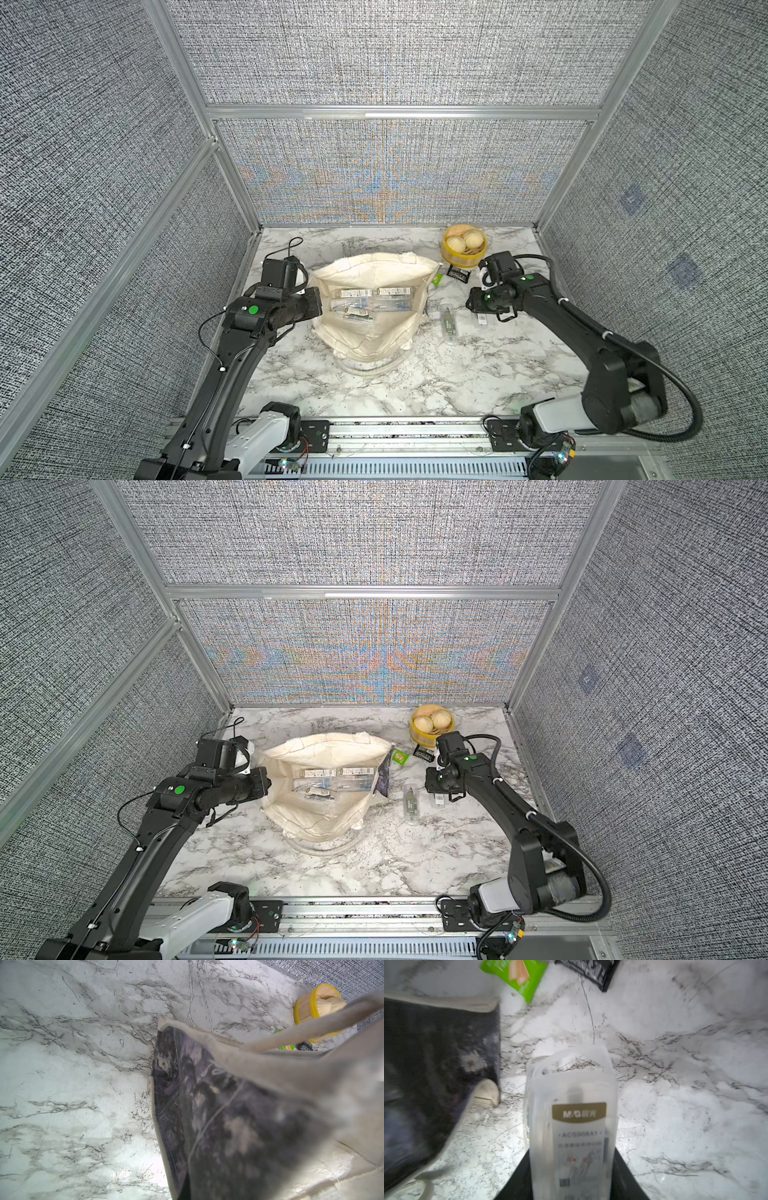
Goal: Take out the compass set from the canvas bag
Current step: Place the compass set at the center of the board.
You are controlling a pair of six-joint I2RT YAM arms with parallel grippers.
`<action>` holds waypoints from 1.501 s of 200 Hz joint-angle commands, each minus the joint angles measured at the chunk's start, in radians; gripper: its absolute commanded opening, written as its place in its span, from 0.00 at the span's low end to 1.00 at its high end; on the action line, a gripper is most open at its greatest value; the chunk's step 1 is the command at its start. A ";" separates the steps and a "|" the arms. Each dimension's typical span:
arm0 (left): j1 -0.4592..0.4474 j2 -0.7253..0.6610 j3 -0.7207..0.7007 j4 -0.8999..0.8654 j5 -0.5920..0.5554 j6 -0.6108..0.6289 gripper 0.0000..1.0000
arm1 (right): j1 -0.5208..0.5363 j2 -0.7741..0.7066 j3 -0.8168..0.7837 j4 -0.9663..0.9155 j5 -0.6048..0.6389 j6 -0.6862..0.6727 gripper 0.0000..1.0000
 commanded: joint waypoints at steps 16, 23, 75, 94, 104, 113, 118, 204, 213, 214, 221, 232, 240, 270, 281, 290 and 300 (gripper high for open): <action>0.000 -0.010 0.007 0.015 -0.027 0.017 0.00 | -0.004 0.082 -0.016 0.050 -0.020 0.028 0.26; 0.000 -0.012 0.005 0.016 -0.026 0.016 0.00 | -0.005 0.097 -0.014 0.052 -0.022 0.030 0.26; 0.000 -0.009 -0.003 0.026 -0.014 0.015 0.00 | -0.005 0.204 0.007 0.082 -0.024 0.012 0.27; 0.001 -0.014 -0.009 0.024 -0.011 0.018 0.00 | -0.005 0.237 0.024 0.087 -0.030 0.005 0.28; 0.001 -0.019 -0.011 0.023 -0.011 0.020 0.00 | -0.004 0.252 0.034 0.083 -0.031 0.001 0.28; 0.000 -0.021 -0.012 0.023 -0.013 0.019 0.00 | -0.004 0.263 0.041 0.078 -0.030 -0.004 0.29; 0.001 -0.019 -0.012 0.023 -0.013 0.020 0.00 | -0.004 0.268 0.043 0.076 -0.028 -0.006 0.29; 0.000 -0.013 -0.009 0.030 -0.018 0.023 0.00 | 0.004 0.240 -0.013 0.059 -0.006 -0.008 0.35; 0.000 -0.012 -0.014 0.032 -0.020 0.022 0.00 | 0.004 0.244 -0.010 0.064 -0.009 -0.005 0.37; 0.001 -0.012 -0.015 0.032 -0.020 0.023 0.00 | 0.005 0.244 -0.010 0.065 -0.009 -0.005 0.37; 0.001 -0.011 -0.018 0.032 -0.017 0.020 0.00 | 0.007 0.247 -0.007 0.068 -0.010 -0.003 0.38; 0.000 -0.009 -0.022 0.034 -0.013 0.019 0.00 | 0.010 0.248 -0.004 0.070 -0.010 0.000 0.39; 0.001 -0.007 -0.025 0.034 -0.014 0.018 0.00 | 0.013 0.247 -0.006 0.073 -0.009 0.003 0.40; 0.000 0.003 -0.032 0.017 -0.052 0.035 0.00 | 0.015 0.236 -0.062 0.111 -0.003 0.026 0.44; 0.000 0.003 -0.024 0.012 -0.054 0.034 0.00 | 0.016 0.236 -0.080 0.122 -0.002 0.033 0.47; -0.001 0.002 -0.020 0.014 -0.051 0.033 0.00 | 0.017 0.233 -0.085 0.125 0.005 0.035 0.48; 0.001 0.000 -0.017 0.015 -0.047 0.033 0.00 | 0.016 0.232 -0.087 0.127 0.020 0.037 0.49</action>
